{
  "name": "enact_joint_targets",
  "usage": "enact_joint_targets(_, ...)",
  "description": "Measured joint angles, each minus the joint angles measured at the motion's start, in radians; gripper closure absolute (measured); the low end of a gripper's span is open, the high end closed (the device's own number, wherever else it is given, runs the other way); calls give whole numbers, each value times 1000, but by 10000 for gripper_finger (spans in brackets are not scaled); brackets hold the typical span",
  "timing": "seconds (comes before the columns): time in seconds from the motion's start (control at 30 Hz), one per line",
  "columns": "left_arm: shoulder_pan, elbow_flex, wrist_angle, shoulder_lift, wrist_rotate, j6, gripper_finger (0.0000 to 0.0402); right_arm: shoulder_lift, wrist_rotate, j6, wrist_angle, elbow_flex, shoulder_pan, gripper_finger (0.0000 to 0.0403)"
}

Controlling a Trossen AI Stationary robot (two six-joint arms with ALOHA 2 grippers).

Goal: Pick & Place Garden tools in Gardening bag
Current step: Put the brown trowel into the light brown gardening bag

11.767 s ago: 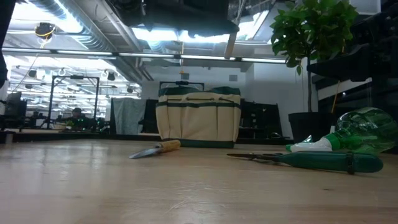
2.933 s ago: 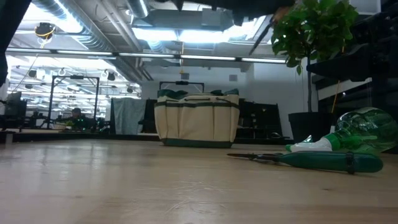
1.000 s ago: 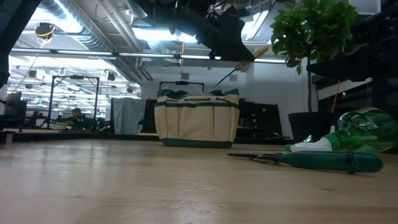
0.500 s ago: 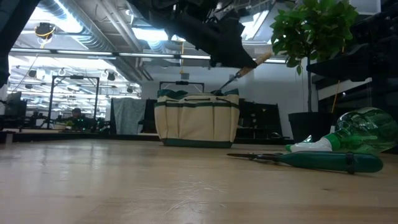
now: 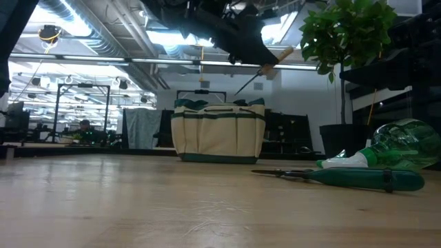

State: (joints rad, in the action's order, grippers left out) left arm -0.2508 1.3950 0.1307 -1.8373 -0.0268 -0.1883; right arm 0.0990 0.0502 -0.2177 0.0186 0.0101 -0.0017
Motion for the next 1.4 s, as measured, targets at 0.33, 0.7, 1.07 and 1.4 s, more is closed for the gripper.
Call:
enact_joint_targets(0.33, 4, 0, -90, 18, 49, -72, 335, 0, 0, 0, 0, 0, 0, 217)
enact_joint_targets(0.7, 9, 0, -41, 14, 49, -113, 338, 0, 0, 0, 0, 0, 0, 217)
enact_joint_targets(1.07, 19, 0, -45, 13, 46, -140, 338, 0, 1, 0, 0, 0, 0, 217)
enact_joint_targets(1.4, -30, -174, 163, 22, 45, -117, 337, 0, 1, 0, 0, 0, 0, 217)
